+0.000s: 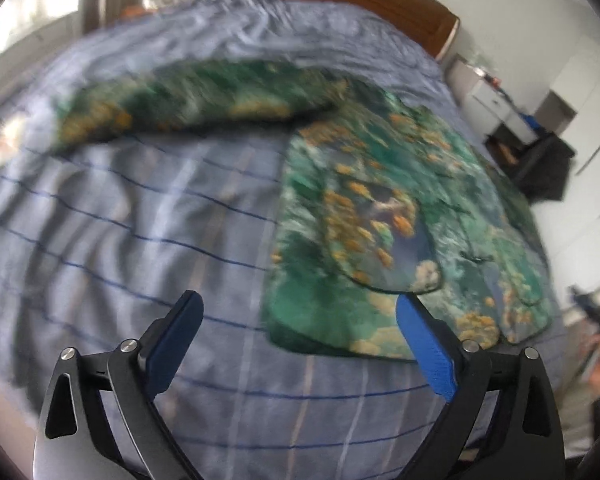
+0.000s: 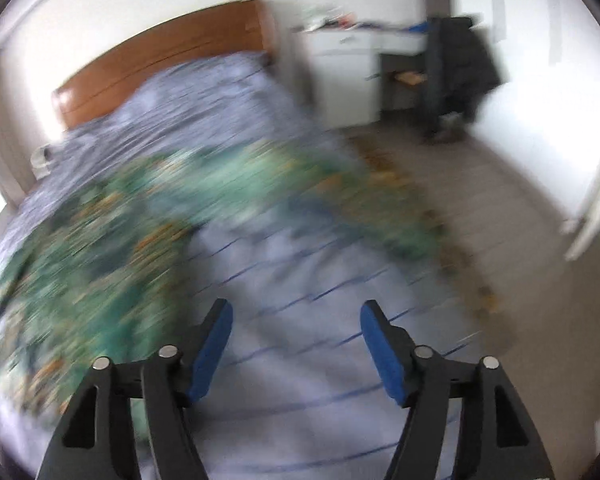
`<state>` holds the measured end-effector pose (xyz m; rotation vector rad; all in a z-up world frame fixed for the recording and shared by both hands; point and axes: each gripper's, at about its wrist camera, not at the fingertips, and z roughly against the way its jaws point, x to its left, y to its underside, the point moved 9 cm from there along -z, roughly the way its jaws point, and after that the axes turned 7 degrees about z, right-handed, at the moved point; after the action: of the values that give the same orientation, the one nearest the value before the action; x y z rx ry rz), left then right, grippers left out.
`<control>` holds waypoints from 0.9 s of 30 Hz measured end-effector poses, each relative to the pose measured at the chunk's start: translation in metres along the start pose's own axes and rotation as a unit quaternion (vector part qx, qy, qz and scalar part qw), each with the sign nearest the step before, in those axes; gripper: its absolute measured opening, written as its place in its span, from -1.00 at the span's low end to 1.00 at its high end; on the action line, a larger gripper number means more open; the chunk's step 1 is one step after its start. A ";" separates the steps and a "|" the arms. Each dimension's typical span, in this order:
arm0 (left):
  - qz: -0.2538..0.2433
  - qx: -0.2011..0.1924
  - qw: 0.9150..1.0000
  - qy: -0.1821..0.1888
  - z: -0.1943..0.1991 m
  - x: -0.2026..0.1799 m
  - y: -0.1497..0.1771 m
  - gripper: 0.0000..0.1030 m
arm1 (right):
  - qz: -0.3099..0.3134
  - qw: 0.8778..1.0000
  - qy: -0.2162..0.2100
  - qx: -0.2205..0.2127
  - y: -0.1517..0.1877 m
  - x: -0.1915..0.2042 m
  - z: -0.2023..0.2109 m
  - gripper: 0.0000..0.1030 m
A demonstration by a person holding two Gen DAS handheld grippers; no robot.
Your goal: Fold large clothes
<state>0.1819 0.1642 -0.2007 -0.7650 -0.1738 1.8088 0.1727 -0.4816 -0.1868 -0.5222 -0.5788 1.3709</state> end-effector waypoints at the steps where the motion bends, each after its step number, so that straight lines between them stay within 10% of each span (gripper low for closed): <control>1: 0.017 0.026 0.999 0.022 -0.016 0.001 0.001 0.89 | 0.003 0.999 -0.028 0.015 0.012 0.016 -0.005 0.36; 5: 0.005 0.072 0.996 0.049 -0.054 -0.012 0.007 0.89 | 0.019 0.993 -0.097 0.070 0.040 0.067 -0.041 0.36; 10: -0.055 0.093 0.994 -0.013 -0.085 -0.022 0.020 0.85 | 0.029 0.981 -0.139 0.133 0.060 0.094 -0.077 0.36; 11: -0.057 0.092 0.994 -0.021 -0.086 -0.022 0.022 0.74 | 0.031 0.980 -0.138 0.140 0.062 0.095 -0.080 0.36; 13: -0.064 0.095 0.993 -0.023 -0.084 -0.026 0.027 -0.39 | 0.034 0.978 -0.150 0.142 0.064 0.099 -0.077 -0.08; 14: -0.067 0.092 0.993 -0.021 -0.081 -0.028 0.027 -0.59 | 0.039 0.975 -0.162 0.146 0.063 0.103 -0.073 -0.50; 16: -0.067 0.084 0.994 -0.017 -0.071 -0.032 0.024 -0.77 | 0.060 0.977 -0.152 0.136 0.061 0.108 -0.061 -0.69; 27: -0.084 0.065 0.994 0.000 -0.026 -0.029 0.032 -0.81 | 0.086 0.978 -0.157 0.111 0.043 0.126 -0.013 -0.76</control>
<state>0.1767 0.1193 -0.2240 -0.6395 -0.1161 1.6429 0.1624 -0.3513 -0.2143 -0.1779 -0.6358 1.6744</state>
